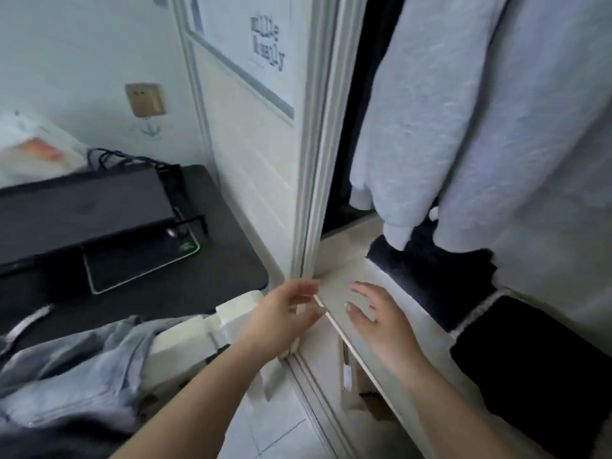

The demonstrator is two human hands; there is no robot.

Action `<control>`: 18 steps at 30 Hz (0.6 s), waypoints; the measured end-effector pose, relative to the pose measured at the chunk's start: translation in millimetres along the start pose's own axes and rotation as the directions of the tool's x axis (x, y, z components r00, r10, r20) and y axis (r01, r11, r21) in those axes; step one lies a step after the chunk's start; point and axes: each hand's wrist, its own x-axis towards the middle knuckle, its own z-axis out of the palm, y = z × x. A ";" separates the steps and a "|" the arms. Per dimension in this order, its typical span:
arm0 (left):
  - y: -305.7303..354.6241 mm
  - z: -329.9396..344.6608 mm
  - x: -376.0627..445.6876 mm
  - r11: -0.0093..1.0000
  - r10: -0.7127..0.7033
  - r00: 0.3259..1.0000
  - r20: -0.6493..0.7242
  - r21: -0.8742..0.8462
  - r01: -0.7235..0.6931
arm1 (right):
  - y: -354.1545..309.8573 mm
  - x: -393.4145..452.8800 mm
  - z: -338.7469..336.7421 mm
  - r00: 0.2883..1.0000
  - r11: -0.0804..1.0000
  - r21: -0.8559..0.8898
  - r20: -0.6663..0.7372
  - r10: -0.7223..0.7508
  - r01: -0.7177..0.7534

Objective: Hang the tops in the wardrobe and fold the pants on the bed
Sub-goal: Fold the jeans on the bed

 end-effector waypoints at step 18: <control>-83.2 -239.2 -216.1 0.633 -0.174 0.890 -0.422 0.644 0.429 | -175.1 -49.9 147.3 0.791 0.809 -0.312 0.545 -0.278 0.499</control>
